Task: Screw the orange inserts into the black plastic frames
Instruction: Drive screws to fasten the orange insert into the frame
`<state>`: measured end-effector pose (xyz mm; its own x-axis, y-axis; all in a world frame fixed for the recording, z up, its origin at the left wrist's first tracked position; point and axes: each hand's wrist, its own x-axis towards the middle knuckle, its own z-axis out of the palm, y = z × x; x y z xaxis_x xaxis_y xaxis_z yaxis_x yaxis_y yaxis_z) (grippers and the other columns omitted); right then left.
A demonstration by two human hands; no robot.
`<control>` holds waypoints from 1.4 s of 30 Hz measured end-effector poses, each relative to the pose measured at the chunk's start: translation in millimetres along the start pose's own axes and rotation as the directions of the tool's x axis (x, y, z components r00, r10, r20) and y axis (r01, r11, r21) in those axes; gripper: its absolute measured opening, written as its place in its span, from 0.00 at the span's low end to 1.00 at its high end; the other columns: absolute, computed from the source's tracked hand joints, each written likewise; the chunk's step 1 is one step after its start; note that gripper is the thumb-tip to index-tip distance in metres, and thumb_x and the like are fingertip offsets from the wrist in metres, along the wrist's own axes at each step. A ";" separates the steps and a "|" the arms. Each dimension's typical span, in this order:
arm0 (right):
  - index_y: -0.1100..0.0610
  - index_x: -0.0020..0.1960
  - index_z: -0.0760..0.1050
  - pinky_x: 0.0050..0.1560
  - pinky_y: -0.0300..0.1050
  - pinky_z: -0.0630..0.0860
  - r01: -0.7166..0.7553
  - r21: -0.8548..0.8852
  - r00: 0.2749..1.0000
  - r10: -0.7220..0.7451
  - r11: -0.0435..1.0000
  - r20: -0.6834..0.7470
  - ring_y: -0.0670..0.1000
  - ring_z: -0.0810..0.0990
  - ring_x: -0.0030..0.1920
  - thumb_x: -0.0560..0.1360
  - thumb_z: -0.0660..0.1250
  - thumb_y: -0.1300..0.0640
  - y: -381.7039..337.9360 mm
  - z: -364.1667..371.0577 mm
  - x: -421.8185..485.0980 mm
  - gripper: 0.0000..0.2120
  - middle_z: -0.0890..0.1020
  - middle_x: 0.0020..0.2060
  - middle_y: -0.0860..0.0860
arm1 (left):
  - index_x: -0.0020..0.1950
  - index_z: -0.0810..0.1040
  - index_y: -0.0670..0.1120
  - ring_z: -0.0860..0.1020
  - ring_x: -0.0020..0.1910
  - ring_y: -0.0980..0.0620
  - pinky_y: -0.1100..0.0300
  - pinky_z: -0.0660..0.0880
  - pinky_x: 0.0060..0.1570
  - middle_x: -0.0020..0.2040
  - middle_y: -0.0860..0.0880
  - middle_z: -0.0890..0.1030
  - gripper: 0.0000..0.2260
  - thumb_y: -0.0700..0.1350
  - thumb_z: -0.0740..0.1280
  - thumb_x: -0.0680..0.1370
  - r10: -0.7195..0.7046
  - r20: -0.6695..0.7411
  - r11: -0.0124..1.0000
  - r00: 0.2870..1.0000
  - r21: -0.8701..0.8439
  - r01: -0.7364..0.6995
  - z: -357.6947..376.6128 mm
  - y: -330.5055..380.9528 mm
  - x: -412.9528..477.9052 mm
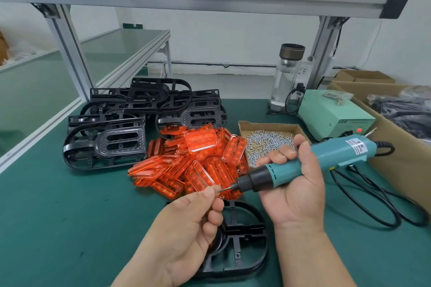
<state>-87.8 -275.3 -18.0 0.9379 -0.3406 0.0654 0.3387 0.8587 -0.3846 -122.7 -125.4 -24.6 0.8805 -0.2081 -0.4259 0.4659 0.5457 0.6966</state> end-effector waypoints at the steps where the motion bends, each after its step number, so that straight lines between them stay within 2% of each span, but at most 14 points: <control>1: 0.49 0.48 0.73 0.40 0.40 0.70 -0.002 -0.001 1.000 0.002 1.000 0.002 0.43 0.71 0.29 0.72 0.65 0.53 0.1 -0.2 0.0 0.05 0.72 0.30 0.43 | 0.50 0.79 0.39 0.72 0.25 0.56 0.69 0.69 0.20 0.32 0.46 0.77 0.07 0.40 0.64 0.77 0.003 0.002 1.000 1.000 0.009 -0.003 -0.5 -0.3 0.4; 6: 0.49 0.47 0.72 0.39 0.39 0.71 -0.002 -0.010 1.000 0.002 1.000 0.010 0.42 0.71 0.29 0.73 0.64 0.53 0.6 0.1 -0.4 0.04 0.72 0.29 0.43 | 0.49 0.80 0.39 0.72 0.26 0.56 0.69 0.69 0.20 0.32 0.46 0.77 0.07 0.40 0.64 0.76 0.039 -0.004 0.996 0.999 0.078 -0.039 -1.9 -1.9 1.9; 10: 0.49 0.47 0.73 0.38 0.39 0.72 0.002 -0.017 1.000 -0.002 1.000 0.019 0.42 0.71 0.29 0.72 0.65 0.53 0.1 1.2 -1.3 0.04 0.72 0.29 0.43 | 0.43 0.83 0.42 0.71 0.26 0.57 0.68 0.68 0.21 0.31 0.47 0.78 0.08 0.40 0.65 0.77 0.119 -0.020 0.975 0.993 0.190 -0.113 -1.9 -2.1 2.0; 13: 0.49 0.47 0.72 0.37 0.38 0.71 0.013 -0.026 0.999 -0.012 1.000 0.032 0.42 0.71 0.29 0.72 0.64 0.53 -0.9 1.9 -2.6 0.04 0.72 0.29 0.43 | 0.39 0.85 0.45 0.70 0.25 0.58 0.68 0.67 0.22 0.30 0.48 0.78 0.11 0.41 0.65 0.78 0.213 -0.035 0.928 0.976 0.320 -0.191 -1.9 -2.8 2.3; 18: 0.49 0.47 0.72 0.37 0.38 0.70 0.029 -0.030 0.998 -0.027 0.999 0.056 0.42 0.70 0.29 0.73 0.63 0.53 -2.0 2.4 -2.9 0.03 0.72 0.29 0.43 | 0.38 0.84 0.53 0.67 0.23 0.58 0.68 0.64 0.22 0.27 0.50 0.76 0.11 0.45 0.65 0.77 0.298 0.014 0.833 0.954 0.484 -0.267 -1.7 -3.7 -0.5; 24: 0.49 0.49 0.72 0.36 0.37 0.70 0.064 -0.063 0.993 -0.058 0.996 0.101 0.42 0.70 0.29 0.74 0.62 0.54 0.4 3.0 -4.7 0.04 0.71 0.29 0.43 | 0.29 0.79 0.48 0.59 0.23 0.54 0.65 0.59 0.22 0.22 0.50 0.66 0.15 0.51 0.66 0.75 0.365 0.045 0.707 0.930 0.637 -0.308 -5.8 -3.0 -1.4; 30: 0.49 0.49 0.72 0.36 0.36 0.70 0.060 -0.036 0.991 -0.056 0.998 0.118 0.42 0.70 0.29 0.74 0.62 0.50 2.8 4.0 -6.2 0.05 0.71 0.29 0.43 | 0.27 0.77 0.47 0.57 0.23 0.54 0.64 0.58 0.23 0.21 0.51 0.64 0.16 0.54 0.67 0.72 0.366 0.059 0.695 0.929 0.646 -0.315 -7.0 -1.6 0.8; 35: 0.49 0.49 0.73 0.37 0.36 0.70 0.046 -0.033 0.992 -0.042 0.998 0.120 0.42 0.70 0.30 0.74 0.62 0.49 2.9 3.1 -6.5 0.06 0.72 0.30 0.43 | 0.30 0.80 0.48 0.60 0.22 0.55 0.61 0.63 0.28 0.22 0.53 0.68 0.14 0.57 0.69 0.67 0.363 0.064 0.695 0.930 0.646 -0.316 -8.7 -0.3 -0.8; 38: 0.48 0.49 0.73 0.36 0.36 0.70 0.036 -0.040 0.994 -0.032 0.999 0.101 0.42 0.70 0.29 0.74 0.62 0.48 1.0 3.2 -6.0 0.07 0.71 0.29 0.42 | 0.42 0.84 0.56 0.70 0.22 0.61 0.67 0.67 0.30 0.27 0.56 0.77 0.16 0.62 0.70 0.60 0.380 0.091 0.689 0.920 0.636 -0.347 -12.1 10.0 -6.0; 40: 0.48 0.49 0.73 0.36 0.36 0.70 0.044 -0.050 0.996 -0.041 0.998 0.074 0.42 0.70 0.29 0.73 0.62 0.48 -1.4 2.7 -4.3 0.07 0.71 0.29 0.43 | 0.43 0.83 0.62 0.78 0.29 0.65 0.70 0.70 0.33 0.33 0.60 0.82 0.11 0.60 0.71 0.62 0.455 0.095 0.576 0.886 0.727 -0.374 -24.5 19.8 -6.6; 42: 0.48 0.49 0.73 0.36 0.36 0.70 0.049 -0.059 0.997 -0.045 0.997 0.057 0.41 0.70 0.29 0.73 0.63 0.48 -3.3 1.1 -2.7 0.07 0.72 0.29 0.43 | 0.40 0.82 0.64 0.79 0.35 0.65 0.71 0.71 0.36 0.36 0.61 0.83 0.05 0.53 0.73 0.68 0.479 0.123 0.399 0.869 0.851 -0.340 -36.7 32.2 -9.7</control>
<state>-91.4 -276.9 -15.9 0.9243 -0.3568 0.1354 0.3790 0.8169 -0.4348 -119.4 -76.0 -19.2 0.9992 -0.0194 0.0342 -0.0391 -0.4023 0.9147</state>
